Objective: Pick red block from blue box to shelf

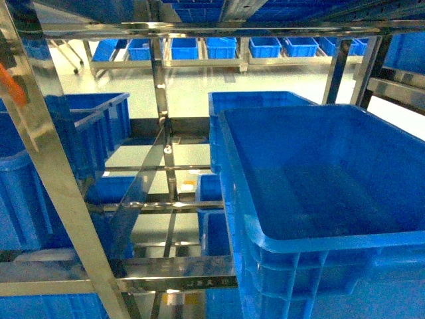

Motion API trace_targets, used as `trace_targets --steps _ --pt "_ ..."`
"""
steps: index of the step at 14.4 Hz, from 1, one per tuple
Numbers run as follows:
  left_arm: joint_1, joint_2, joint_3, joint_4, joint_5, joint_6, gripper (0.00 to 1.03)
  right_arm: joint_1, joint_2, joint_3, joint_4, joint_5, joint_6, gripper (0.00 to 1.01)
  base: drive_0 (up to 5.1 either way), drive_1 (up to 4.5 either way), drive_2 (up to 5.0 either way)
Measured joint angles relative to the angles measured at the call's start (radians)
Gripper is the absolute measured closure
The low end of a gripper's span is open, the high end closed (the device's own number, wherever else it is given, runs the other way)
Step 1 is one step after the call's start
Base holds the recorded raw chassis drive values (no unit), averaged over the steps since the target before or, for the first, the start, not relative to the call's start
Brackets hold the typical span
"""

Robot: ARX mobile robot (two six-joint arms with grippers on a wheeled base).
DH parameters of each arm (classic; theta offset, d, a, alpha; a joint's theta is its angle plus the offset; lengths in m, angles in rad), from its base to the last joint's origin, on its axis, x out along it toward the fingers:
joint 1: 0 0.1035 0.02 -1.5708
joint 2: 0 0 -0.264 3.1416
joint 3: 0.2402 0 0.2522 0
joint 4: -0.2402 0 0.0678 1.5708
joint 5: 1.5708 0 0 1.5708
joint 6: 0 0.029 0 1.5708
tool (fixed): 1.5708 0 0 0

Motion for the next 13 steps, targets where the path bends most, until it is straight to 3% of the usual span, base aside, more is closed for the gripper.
trace_targets --steps 2,4,7,8,9,10,11,12,13 --pt "0.000 0.000 0.000 -0.001 -0.001 0.000 0.05 -0.042 0.150 0.019 0.113 -0.020 -0.001 0.74 0.0 0.00 0.0" --pt "0.000 0.000 0.000 0.000 -0.001 0.000 0.05 -0.044 0.386 0.065 0.315 -0.076 0.014 0.74 0.0 0.00 0.0" --pt "0.000 0.000 0.000 0.000 0.000 0.000 0.05 0.003 0.708 0.156 0.557 -0.100 0.054 0.74 0.0 0.00 0.0" --pt "0.000 0.000 0.000 0.000 -0.001 0.000 0.05 0.080 1.008 0.285 0.716 -0.080 0.090 0.69 0.0 0.00 0.0" --pt "0.000 0.000 0.000 0.000 0.000 0.000 0.05 0.151 1.269 0.378 0.807 0.048 0.115 0.32 0.0 0.00 0.0" --pt "0.000 0.000 0.000 0.000 -0.001 0.000 0.05 0.234 1.111 0.298 0.859 0.161 0.086 0.08 0.0 0.00 0.0" --pt "0.000 0.000 0.000 0.000 0.000 0.000 0.05 0.246 1.057 0.248 1.022 0.126 0.084 0.10 0.0 0.00 0.0" --pt "0.000 0.000 0.000 0.000 -0.002 0.000 0.05 0.209 1.028 0.197 1.096 0.079 0.084 0.23 0.0 0.00 0.0" --pt "0.000 0.000 0.000 0.000 -0.001 0.000 0.05 0.172 0.996 0.134 1.069 0.052 0.085 0.36 0.0 0.00 0.0"
